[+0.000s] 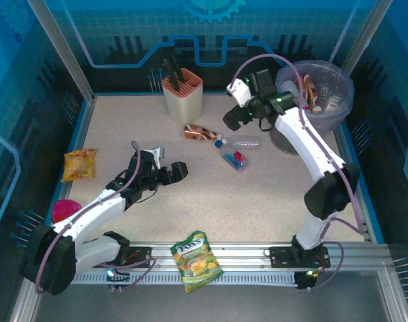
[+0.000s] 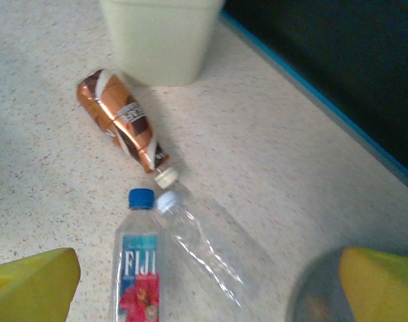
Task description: Put the plastic bottles in the bin
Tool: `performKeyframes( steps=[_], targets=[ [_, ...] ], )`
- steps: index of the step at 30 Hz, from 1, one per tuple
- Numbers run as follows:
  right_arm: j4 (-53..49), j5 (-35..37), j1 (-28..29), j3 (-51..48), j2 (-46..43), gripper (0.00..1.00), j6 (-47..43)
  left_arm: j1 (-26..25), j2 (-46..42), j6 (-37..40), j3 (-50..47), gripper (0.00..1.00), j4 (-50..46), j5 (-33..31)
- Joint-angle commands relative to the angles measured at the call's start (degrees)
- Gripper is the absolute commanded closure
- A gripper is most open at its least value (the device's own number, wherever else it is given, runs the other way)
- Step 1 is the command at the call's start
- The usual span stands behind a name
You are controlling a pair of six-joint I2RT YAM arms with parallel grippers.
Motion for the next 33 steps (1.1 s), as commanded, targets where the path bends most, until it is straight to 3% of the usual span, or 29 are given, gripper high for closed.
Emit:
performKeyframes(
  steps=[1,14,18,33],
  targets=[
    [5.25,-7.34,0.85,0.33,6.63,0.00,-5.88,0.57,-1.76,-1.08,-0.38,0.01,-2.33,-2.31],
    [17.42,-10.12,5.27,8.31,28.55,0.00,-8.24,0.99,-2.64,-1.59,-2.15,0.01,-2.07,-2.48],
    [21.89,-7.16,5.62,10.08,33.19,0.00,-6.98,1.07,-2.60,-1.26,-2.34,0.01,-2.39,-2.62],
    [21.10,-12.68,6.64,13.80,39.07,0.03,-7.77,1.35,-2.81,-0.95,-2.96,0.01,-2.12,-2.66]
  ],
)
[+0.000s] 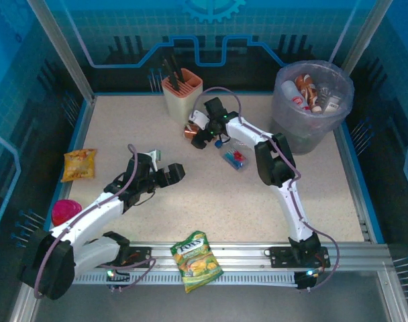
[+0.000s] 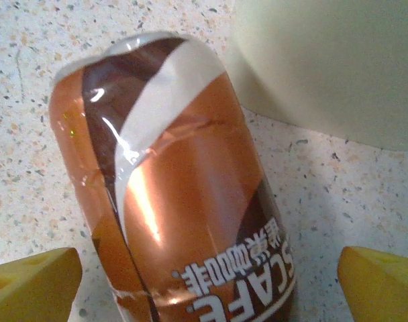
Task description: Put the plastic bottles in the bin
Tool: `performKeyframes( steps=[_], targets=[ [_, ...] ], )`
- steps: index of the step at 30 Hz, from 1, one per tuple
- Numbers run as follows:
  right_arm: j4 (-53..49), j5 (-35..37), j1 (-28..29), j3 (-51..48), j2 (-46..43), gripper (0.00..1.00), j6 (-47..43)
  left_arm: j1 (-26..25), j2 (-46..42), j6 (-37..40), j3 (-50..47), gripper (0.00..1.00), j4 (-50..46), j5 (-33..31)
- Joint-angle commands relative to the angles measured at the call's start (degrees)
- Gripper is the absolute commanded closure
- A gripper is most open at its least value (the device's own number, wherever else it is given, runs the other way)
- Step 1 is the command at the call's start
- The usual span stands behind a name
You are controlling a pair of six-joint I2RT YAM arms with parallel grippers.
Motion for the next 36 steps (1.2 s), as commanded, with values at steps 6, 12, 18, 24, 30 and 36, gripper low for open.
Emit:
performKeyframes(
  steps=[6,12,18,24,30,36],
  targets=[
    [1.18,-2.66,1.02,1.29,0.95,0.15,-0.77,0.74,-1.22,-0.60,-0.78,0.01,-1.13,-0.89],
    [0.72,-2.80,1.11,1.62,0.54,0.33,-1.30,0.89,-2.62,-1.35,-1.52,0.01,-1.28,-1.68],
    [1.32,-6.27,1.29,1.90,-2.34,0.49,1.82,1.02,-2.47,-1.87,-1.62,0.01,-1.20,-1.83],
    [1.87,-7.06,1.70,-0.28,-8.34,0.48,1.42,1.23,-1.23,-2.81,-1.74,0.01,0.60,-0.67],
    [0.39,-7.82,2.11,-3.46,-15.55,0.49,1.18,1.28,-1.13,-3.38,-2.10,0.01,1.49,-0.37],
    [-1.59,-8.26,1.95,-7.46,-26.28,0.50,5.98,1.39,-1.63,-3.20,-2.07,0.01,1.62,-0.45]
  ],
)
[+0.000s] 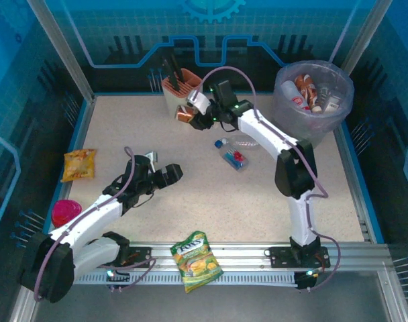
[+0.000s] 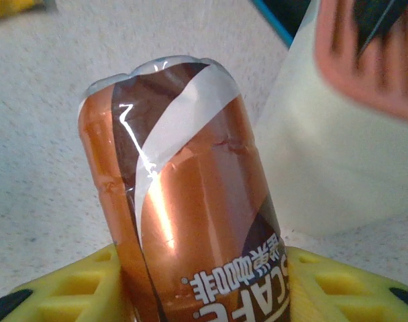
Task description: Put the plastic bottles in the bin
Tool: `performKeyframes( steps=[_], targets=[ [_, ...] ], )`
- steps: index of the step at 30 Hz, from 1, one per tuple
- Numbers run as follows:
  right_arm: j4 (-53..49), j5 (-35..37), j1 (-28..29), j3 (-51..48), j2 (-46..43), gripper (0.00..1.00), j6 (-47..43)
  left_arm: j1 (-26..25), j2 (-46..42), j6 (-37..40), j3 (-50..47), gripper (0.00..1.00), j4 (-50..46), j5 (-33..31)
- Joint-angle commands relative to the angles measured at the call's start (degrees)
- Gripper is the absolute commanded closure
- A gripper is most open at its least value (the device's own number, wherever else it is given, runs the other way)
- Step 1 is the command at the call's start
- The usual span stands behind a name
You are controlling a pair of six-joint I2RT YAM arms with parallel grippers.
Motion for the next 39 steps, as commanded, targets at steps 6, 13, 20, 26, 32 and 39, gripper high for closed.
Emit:
performKeyframes(
  steps=[6,13,20,26,32,39],
  targets=[
    [-9.12,7.78,-1.10,2.48,-14.37,0.50,5.63,0.73,0.07,-1.33,-1.00,0.01,4.12,2.12],
    [-18.03,21.68,-10.14,9.43,-19.37,0.50,7.23,0.79,0.50,-0.95,-1.55,0.01,4.96,2.87],
    [-23.25,31.91,-24.02,17.99,-14.76,0.53,6.90,0.86,-0.03,-0.66,-1.64,0.01,4.96,3.00],
    [-22.46,38.84,-30.02,21.91,-7.95,0.53,1.30,0.96,-0.60,-1.39,-2.41,0.01,5.55,2.66],
    [-21.10,43.42,-32.72,23.92,-1.95,0.52,-4.02,0.96,-1.83,-1.31,-2.41,0.01,4.70,2.70],
    [-21.63,44.77,-34.60,28.10,3.85,0.41,-5.54,0.96,-3.39,-1.96,-2.98,0.01,3.91,1.27]
  ],
)
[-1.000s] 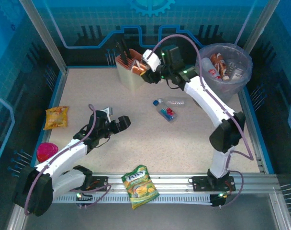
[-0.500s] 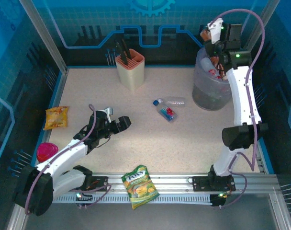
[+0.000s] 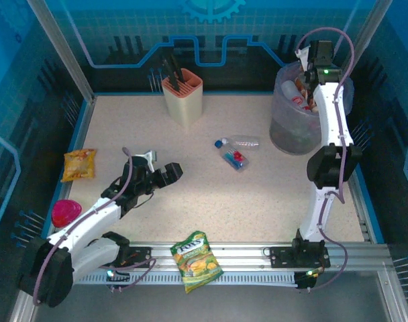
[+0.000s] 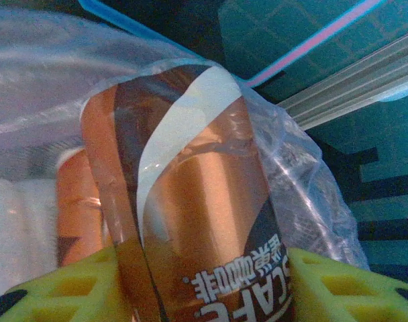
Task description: Put the plastic bottles in the bin
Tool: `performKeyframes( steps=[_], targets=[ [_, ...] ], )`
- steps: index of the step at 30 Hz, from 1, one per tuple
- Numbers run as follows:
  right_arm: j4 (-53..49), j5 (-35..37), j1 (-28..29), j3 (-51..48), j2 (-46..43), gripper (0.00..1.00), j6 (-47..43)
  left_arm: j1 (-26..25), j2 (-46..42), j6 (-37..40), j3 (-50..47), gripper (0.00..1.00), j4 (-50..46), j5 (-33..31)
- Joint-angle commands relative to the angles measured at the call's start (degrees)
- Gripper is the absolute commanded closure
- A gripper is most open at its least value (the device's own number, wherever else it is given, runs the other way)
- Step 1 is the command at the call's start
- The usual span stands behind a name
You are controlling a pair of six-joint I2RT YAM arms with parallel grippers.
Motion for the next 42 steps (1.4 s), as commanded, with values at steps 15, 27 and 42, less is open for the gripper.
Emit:
performKeyframes(
  steps=[15,27,42],
  targets=[
    [-7.13,-7.77,-1.11,8.48,-0.42,0.12,4.12,0.59,-0.27,-1.28,-1.04,0.01,0.18,0.34],
    [-12.49,-17.66,0.98,9.77,-7.05,0.12,8.99,0.59,0.90,-1.28,-1.01,0.01,1.11,0.94],
    [-15.92,-21.67,18.22,-17.47,-15.11,0.15,3.54,0.67,1.68,0.05,-0.18,0.01,0.16,1.30]
  ],
)
